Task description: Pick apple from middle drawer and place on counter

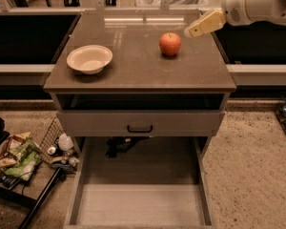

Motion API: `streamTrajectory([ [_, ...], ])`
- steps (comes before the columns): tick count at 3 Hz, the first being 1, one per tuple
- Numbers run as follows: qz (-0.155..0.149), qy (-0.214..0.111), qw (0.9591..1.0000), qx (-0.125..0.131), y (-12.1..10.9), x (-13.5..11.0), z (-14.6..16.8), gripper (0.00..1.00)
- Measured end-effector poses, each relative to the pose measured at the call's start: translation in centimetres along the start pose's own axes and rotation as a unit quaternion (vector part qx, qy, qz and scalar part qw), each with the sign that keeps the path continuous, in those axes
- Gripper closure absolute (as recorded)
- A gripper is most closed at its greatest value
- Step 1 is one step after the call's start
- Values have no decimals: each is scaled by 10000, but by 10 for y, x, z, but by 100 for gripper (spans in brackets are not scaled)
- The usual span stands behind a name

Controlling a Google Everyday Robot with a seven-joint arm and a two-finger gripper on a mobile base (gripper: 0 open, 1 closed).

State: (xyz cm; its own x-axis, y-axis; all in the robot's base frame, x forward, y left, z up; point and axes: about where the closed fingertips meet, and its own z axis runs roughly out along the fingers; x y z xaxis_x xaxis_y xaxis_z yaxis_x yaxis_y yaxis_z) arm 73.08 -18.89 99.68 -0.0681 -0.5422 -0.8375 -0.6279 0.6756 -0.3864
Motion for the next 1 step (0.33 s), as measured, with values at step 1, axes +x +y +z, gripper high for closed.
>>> streamTrajectory([
  [1, -394, 409, 9966, 605, -4, 6, -93, 0],
])
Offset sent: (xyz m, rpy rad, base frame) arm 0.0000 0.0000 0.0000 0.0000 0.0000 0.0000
